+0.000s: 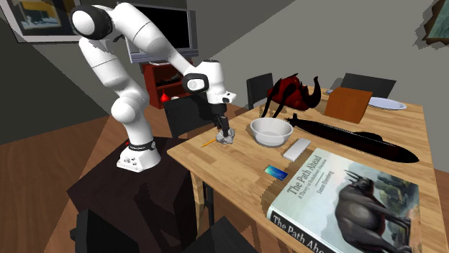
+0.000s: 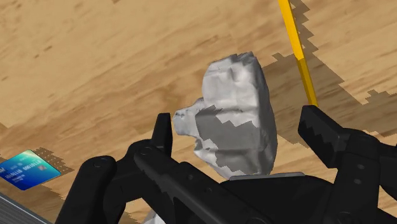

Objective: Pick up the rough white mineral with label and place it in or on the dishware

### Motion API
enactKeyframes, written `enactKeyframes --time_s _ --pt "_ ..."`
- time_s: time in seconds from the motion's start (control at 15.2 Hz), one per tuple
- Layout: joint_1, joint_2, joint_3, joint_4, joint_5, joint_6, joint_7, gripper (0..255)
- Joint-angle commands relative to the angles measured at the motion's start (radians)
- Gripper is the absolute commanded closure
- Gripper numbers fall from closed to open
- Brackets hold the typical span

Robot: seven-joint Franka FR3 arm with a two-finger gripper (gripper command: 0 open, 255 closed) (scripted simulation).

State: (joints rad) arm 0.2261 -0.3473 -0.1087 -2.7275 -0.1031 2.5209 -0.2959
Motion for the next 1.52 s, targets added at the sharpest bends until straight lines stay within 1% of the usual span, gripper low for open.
enactKeyframes --time_s 0.0,0.07,0.66,1.45 --pt "0.000 0.000 0.000 0.000 0.000 0.000 0.000 0" --pt "0.000 0.000 0.000 0.000 0.000 0.000 0.000 255" --pt "0.000 0.000 0.000 0.000 0.000 0.000 0.000 255" --pt "0.002 -0.117 0.008 0.084 0.007 -0.200 -0.006 255"
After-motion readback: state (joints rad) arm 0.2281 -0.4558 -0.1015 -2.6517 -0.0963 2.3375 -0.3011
